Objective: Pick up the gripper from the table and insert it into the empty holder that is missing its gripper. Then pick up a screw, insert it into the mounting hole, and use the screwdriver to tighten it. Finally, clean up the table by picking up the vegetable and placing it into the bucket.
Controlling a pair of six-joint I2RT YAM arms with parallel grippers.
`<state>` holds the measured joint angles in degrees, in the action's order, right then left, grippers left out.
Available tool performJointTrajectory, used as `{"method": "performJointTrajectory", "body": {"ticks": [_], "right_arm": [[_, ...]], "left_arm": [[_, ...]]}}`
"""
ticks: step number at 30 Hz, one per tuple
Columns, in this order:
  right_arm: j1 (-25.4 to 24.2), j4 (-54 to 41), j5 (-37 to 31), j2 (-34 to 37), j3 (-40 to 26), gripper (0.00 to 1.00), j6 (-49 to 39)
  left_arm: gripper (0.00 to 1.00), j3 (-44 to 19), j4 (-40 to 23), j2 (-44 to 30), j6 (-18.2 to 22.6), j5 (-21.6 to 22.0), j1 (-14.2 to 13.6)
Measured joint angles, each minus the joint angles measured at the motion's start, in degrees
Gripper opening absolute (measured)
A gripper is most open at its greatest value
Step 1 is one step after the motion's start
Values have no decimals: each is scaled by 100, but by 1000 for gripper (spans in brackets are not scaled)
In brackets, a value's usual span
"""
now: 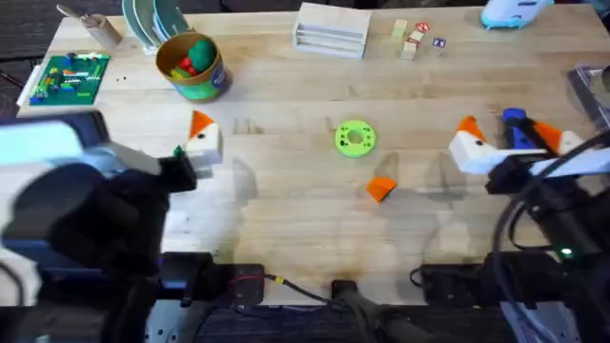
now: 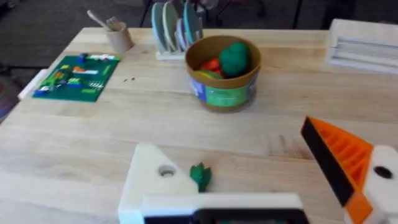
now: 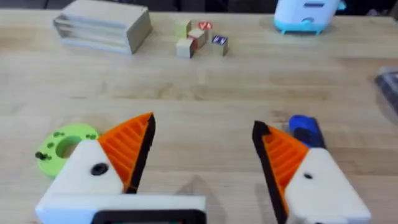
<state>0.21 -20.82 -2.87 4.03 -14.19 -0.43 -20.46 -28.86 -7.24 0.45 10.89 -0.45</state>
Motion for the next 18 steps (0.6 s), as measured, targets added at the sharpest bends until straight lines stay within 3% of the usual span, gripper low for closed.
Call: {"method": "performJointTrajectory", "body": {"ticks": [2, 3, 8, 14, 18], "right_arm": [[0, -243, -58, 257, -471, 991, -7], [0, -511, -97, 745, -1133, 991, -24], [0, -650, -138, 1654, -1858, 991, -45], [0, -627, -151, 2395, -2245, 991, -49], [0, -649, -163, 2496, -2245, 991, -50]], "left_arm": [[993, -598, -493, -454, 4, 370, 0], [992, -1308, -886, -1280, 0, 745, 0], [990, -2325, -1520, -2915, -89, 975, 184], [992, -2729, -2046, -4587, -103, 559, 836], [992, -2729, -2081, -5324, -118, 316, 973]]}}
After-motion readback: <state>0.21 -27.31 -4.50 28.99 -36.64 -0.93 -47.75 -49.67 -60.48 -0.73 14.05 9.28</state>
